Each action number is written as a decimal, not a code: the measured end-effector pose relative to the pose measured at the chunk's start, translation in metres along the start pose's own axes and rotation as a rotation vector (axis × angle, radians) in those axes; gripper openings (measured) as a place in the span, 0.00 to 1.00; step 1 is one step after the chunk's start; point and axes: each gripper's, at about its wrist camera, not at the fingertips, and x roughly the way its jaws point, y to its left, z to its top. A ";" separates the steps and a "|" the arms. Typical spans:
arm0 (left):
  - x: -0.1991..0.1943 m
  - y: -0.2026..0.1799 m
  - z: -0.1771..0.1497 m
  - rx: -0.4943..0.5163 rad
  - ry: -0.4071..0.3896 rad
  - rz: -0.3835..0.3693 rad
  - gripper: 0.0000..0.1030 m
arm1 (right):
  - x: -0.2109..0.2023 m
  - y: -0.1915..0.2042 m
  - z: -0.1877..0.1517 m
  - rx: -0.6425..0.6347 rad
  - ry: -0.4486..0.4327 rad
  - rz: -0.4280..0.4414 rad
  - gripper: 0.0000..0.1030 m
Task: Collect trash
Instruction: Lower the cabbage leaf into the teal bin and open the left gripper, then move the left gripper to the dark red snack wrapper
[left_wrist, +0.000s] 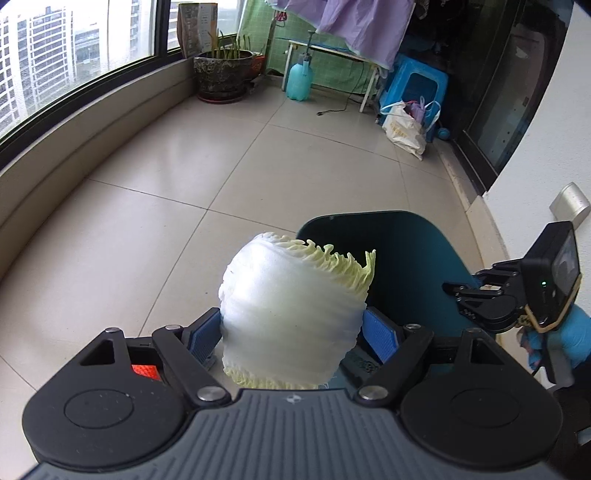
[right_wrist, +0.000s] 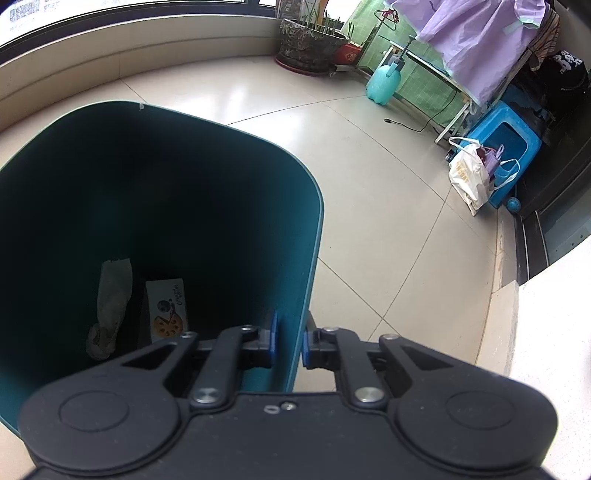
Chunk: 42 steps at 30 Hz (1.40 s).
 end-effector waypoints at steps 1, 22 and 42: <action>0.003 -0.008 0.002 0.008 0.003 -0.015 0.80 | 0.000 -0.001 0.000 0.005 0.000 0.005 0.10; 0.136 -0.080 -0.005 0.107 0.266 -0.017 0.81 | -0.001 -0.006 -0.002 0.012 -0.010 0.031 0.09; 0.073 -0.061 -0.012 0.096 0.131 -0.017 0.81 | -0.002 -0.003 -0.001 -0.005 -0.018 0.035 0.08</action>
